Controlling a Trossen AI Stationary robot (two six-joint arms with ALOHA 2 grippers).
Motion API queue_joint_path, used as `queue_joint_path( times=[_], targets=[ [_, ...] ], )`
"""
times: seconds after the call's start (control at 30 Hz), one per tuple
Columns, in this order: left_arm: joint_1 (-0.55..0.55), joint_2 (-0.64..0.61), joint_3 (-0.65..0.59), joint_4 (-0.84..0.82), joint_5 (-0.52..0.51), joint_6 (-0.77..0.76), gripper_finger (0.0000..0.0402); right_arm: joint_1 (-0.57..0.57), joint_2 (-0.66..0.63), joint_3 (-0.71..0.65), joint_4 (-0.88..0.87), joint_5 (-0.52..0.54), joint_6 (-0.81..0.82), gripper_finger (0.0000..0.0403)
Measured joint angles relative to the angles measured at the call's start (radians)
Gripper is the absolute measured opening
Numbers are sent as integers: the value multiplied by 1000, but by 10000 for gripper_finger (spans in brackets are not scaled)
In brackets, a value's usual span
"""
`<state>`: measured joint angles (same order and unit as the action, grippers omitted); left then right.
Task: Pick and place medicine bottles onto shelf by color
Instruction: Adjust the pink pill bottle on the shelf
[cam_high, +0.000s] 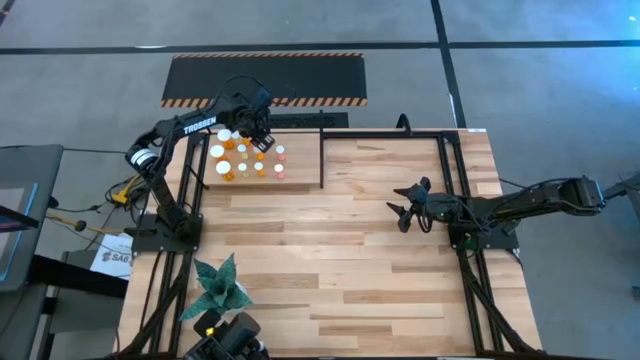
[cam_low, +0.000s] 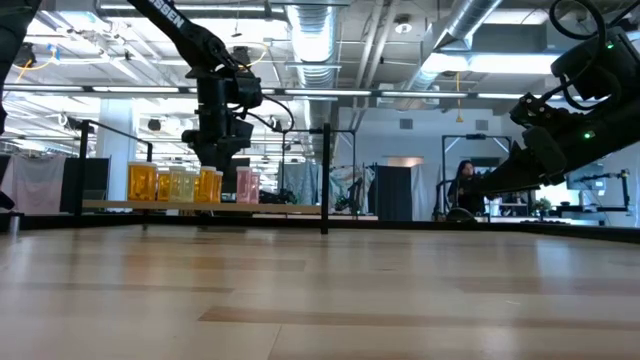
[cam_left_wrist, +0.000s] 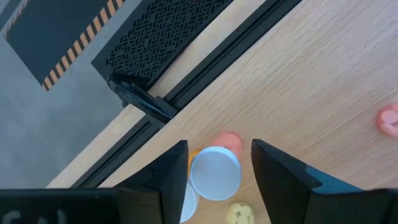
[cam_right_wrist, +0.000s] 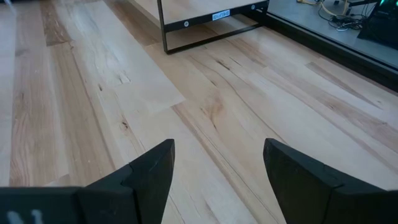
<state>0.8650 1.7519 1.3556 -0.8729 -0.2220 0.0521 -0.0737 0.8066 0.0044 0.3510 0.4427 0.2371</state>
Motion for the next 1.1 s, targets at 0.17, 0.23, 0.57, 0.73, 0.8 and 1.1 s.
queue_joint_path(
  times=[0.17, 0.23, 0.57, 0.73, 0.8, 1.1],
  targets=[
    [1, 0, 0, 0, -3, 0, 152, 0, 0, 0, 0, 0, 0, 270],
    [1, 0, 0, 0, -9, 5, 146, 0, 0, 0, 0, 0, 0, 270],
    [1, 0, 0, 1, -13, 6, 123, 0, 0, 0, 0, 0, 0, 270],
    [1, 0, 0, 4, -15, 5, 111, 0, 0, 0, 0, 0, 0, 270],
    [1, 0, 0, 4, -15, 5, 107, 0, 0, 0, 0, 0, 0, 270],
    [-1, 0, 0, 12, -12, -15, 103, 0, 0, 0, 0, 0, 0, 270]
  ],
)
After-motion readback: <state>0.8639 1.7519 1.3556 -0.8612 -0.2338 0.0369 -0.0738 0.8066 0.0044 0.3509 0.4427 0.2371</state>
